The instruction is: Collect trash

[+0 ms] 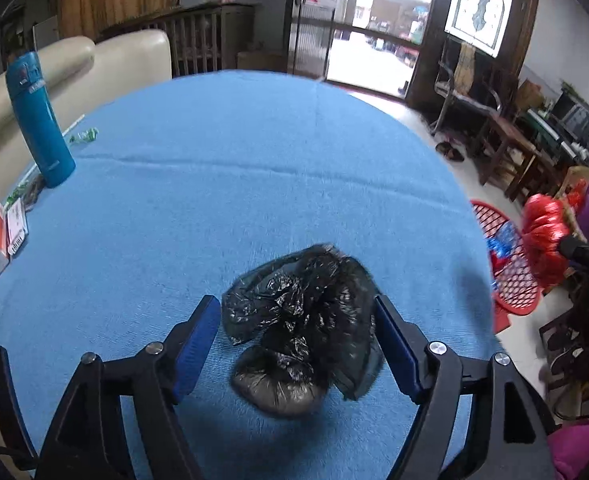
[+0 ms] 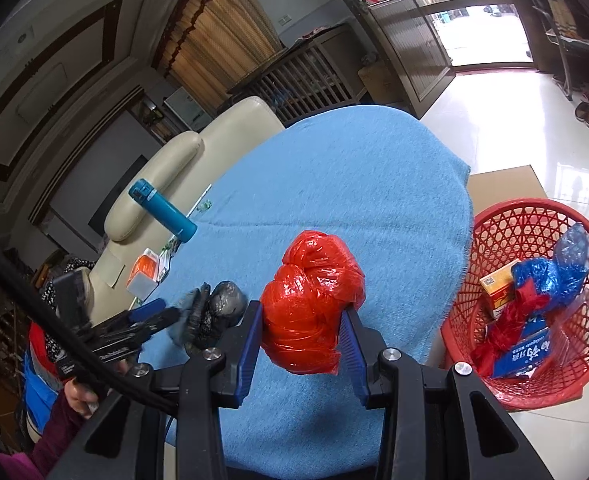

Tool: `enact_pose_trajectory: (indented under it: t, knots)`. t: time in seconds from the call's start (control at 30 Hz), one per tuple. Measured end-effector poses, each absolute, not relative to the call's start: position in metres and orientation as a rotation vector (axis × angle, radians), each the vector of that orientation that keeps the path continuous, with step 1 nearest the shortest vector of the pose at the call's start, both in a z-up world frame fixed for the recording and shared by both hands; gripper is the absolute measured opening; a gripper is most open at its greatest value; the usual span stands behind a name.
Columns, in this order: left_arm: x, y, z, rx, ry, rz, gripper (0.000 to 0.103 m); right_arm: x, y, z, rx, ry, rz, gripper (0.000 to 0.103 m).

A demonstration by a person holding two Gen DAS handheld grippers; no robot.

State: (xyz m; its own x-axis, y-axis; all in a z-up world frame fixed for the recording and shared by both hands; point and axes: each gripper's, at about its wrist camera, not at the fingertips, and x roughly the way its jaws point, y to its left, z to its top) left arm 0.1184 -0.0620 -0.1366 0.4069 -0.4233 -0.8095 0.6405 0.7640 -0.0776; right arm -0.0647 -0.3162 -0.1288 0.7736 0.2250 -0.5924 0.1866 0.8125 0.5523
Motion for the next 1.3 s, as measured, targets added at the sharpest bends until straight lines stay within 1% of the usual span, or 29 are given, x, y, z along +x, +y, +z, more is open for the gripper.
enact_pose_trajectory:
  t: [0.07, 0.1, 0.13, 0.17, 0.2, 0.4, 0.87, 1.13, 1.3]
  knots:
    - [0.124, -0.069, -0.151, 0.264, 0.951, -0.646, 0.078, -0.065, -0.315, -0.129, 0.628, 0.698, 0.024, 0.041]
    - [0.127, -0.071, -0.157, 0.26, 0.959, -0.624, 0.075, -0.066, -0.315, -0.128, 0.625, 0.697, 0.023, 0.041]
    - [0.127, -0.072, -0.16, 0.252, 0.963, -0.618, 0.069, -0.066, -0.315, -0.128, 0.623, 0.696, 0.022, 0.041]
    - [0.128, -0.075, -0.163, 0.245, 0.974, -0.621, 0.051, -0.067, -0.316, -0.127, 0.621, 0.694, 0.021, 0.041]
    - [0.129, -0.077, -0.165, 0.242, 0.985, -0.625, 0.041, -0.068, -0.316, -0.127, 0.622, 0.69, 0.02, 0.041]
    - [0.116, -0.087, -0.149, 0.27, 0.918, -0.602, 0.038, -0.071, -0.319, -0.126, 0.628, 0.674, 0.022, 0.041]
    - [0.042, -0.124, -0.042, 0.379, 0.585, -0.556, 0.038, -0.088, -0.329, -0.102, 0.597, 0.587, -0.005, 0.041]
    - [0.017, -0.148, -0.012, 0.423, 0.491, -0.57, 0.038, -0.103, -0.339, -0.085, 0.597, 0.527, -0.024, 0.041]
    - [0.01, -0.153, -0.008, 0.427, 0.47, -0.596, 0.038, -0.116, -0.35, -0.079, 0.607, 0.494, -0.041, 0.041]
